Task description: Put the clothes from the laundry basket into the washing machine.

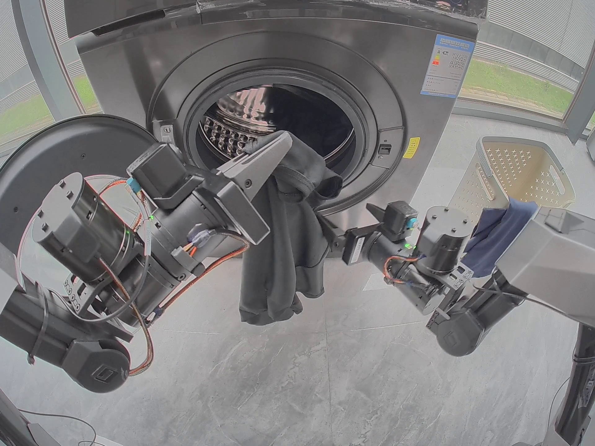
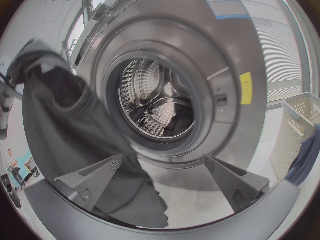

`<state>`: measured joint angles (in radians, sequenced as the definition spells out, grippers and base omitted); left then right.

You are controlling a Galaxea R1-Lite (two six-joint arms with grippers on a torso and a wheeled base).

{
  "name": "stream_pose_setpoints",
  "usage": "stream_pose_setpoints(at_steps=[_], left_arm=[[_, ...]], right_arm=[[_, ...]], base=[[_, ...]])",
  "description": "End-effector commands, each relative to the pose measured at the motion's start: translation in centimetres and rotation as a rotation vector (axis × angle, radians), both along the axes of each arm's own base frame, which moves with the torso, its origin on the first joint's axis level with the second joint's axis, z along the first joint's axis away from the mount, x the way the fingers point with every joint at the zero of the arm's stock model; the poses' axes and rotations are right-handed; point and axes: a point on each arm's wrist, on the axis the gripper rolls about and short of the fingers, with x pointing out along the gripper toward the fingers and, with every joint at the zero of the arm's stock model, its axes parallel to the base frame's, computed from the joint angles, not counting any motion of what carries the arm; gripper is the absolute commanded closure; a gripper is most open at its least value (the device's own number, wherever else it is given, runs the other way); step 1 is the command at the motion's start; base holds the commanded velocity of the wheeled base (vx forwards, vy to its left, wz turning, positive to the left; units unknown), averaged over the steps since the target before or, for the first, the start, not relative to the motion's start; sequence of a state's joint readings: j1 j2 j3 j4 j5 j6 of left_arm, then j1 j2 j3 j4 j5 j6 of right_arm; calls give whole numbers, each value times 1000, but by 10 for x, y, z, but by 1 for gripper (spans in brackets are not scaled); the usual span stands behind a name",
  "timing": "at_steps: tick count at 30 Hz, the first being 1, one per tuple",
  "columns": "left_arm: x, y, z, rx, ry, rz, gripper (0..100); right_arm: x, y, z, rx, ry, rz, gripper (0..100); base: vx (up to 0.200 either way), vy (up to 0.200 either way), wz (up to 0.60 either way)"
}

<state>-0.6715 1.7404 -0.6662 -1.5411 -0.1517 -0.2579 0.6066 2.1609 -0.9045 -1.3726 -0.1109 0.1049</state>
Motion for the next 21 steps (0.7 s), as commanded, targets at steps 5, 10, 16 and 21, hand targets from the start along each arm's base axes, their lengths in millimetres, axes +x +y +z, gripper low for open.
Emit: stream_pose_setpoints(at_steps=[5,10,16,21], left_arm=[[1,0,2,-6,-4,3,100],[2,0,1,-6,0,7,100],[2,0,2,-8,-2,7,100],[3,0,1,-6,-2,9,100]], right_arm=[[-11,33,-29,-34,45,78,0],[-19,37,-29,-39,51,98,0],[-24,43,-32,-36,56,117,0],[-30,41,-34,-43,73,131,0]], base=[[0,0,0],[0,0,0],[0,0,0],[0,0,0]])
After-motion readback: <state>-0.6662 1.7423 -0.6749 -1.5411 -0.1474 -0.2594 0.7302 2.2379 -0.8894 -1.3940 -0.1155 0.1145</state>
